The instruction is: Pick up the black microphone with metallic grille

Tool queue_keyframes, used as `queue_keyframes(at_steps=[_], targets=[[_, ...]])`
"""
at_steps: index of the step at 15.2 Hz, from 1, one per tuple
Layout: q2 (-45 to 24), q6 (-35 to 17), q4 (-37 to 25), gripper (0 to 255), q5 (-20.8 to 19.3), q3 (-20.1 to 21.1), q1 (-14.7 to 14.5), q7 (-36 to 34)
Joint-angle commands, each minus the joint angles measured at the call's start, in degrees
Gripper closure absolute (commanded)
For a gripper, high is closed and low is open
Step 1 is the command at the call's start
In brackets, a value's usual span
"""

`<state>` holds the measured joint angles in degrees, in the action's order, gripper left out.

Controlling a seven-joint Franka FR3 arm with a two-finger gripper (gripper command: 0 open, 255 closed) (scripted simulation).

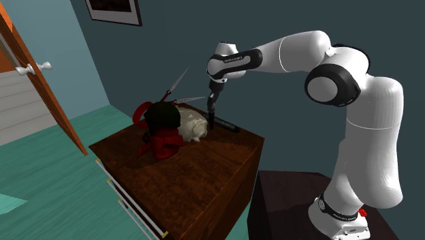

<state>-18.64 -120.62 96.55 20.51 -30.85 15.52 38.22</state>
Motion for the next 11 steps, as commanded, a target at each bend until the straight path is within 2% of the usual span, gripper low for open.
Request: queue_keyframes(at_steps=[1,11], targets=[[0.58,1.35,-0.89,255,-0.51,-0.20,-0.07,-0.44],[1.74,7.69,-6.39,255,-1.94,-0.75,0.08,-2.13]])
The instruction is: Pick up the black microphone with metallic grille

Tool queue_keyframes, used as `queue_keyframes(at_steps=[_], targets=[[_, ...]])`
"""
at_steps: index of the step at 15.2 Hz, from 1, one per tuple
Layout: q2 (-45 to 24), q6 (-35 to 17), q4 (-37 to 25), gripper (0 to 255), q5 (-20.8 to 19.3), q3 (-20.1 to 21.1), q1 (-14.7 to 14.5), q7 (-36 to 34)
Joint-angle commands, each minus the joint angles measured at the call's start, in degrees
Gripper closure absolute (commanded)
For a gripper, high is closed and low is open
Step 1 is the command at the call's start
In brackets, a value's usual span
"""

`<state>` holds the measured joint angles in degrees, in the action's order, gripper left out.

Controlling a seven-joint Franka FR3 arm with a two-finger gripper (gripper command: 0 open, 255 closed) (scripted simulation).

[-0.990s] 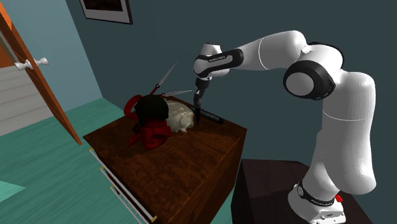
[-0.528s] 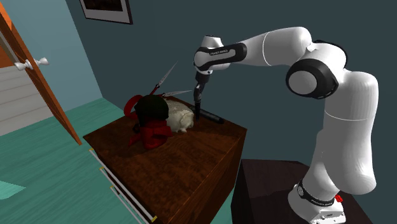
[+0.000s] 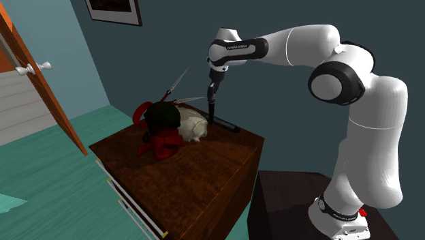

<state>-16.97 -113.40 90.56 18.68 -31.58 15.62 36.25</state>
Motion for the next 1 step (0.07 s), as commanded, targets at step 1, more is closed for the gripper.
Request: queue_keyframes(at_steps=[1], targets=[[0.07,0.47,-0.41,255,-0.10,-0.02,-0.01,-0.15]])
